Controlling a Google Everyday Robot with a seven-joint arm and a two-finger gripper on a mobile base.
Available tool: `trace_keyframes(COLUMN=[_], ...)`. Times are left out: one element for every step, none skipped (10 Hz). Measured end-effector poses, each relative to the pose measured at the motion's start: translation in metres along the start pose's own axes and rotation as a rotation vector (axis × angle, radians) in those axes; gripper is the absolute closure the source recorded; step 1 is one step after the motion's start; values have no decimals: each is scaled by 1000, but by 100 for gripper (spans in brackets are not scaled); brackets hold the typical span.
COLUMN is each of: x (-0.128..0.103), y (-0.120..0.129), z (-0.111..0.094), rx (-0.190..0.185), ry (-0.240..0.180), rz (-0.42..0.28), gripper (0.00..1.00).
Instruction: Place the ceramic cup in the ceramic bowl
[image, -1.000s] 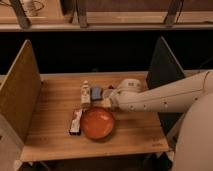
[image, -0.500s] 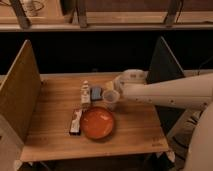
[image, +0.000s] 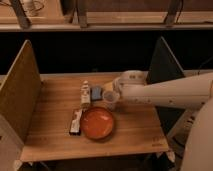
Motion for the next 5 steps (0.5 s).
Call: trace_keyframes(x=[13,31,42,47,45], y=[4,4,2,-1,-3], z=[5,14,20,25,27], rx=[-12,-25,-29,-30,-27], ry=[34,84,118,138,144], rz=[4,22,37,47,53], gripper=[26,26,26,26,26])
